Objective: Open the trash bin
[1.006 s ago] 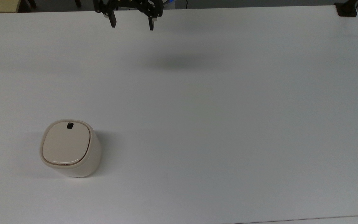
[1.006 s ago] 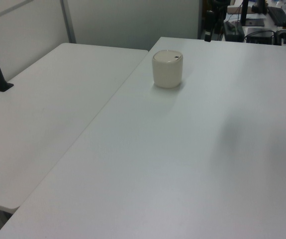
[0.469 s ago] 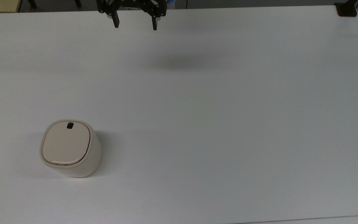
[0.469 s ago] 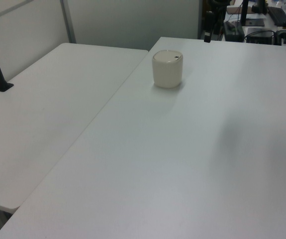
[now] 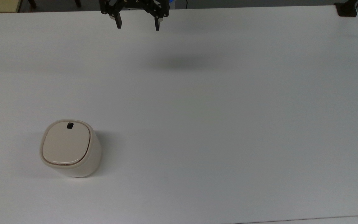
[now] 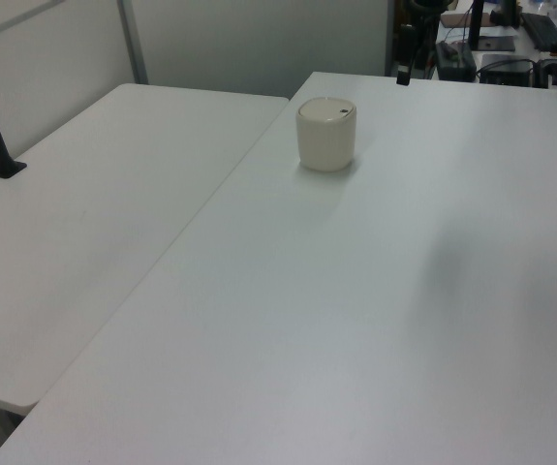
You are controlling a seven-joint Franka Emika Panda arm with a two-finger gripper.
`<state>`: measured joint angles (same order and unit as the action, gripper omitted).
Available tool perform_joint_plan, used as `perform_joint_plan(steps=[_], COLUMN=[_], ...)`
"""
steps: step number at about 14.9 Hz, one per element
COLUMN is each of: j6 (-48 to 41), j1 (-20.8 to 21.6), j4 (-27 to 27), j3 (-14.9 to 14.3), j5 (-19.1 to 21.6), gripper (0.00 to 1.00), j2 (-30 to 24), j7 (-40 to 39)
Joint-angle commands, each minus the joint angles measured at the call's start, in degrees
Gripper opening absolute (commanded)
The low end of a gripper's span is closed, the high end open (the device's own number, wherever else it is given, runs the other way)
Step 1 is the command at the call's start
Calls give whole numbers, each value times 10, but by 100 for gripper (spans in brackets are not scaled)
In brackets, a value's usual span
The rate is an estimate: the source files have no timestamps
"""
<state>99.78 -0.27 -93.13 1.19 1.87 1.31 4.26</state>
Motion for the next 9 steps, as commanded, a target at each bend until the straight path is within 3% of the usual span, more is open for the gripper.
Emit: perform_joint_plan(steps=[1, 3, 4, 6, 7, 9], j6=[-19, -15, -13, 10, 30, 76], j1=[5, -3, -3, -10, -20, -26], j4=[6, 7, 8, 7, 5, 5], j3=[-11, -11, -11, -11, -11, -13], j5=[1, 9, 10, 12, 23, 63], gripper=[100, 100, 93, 67, 58, 27], j2=[3, 4, 4, 4, 5, 18], j7=[-93, -113, -112, -109, -104, -74])
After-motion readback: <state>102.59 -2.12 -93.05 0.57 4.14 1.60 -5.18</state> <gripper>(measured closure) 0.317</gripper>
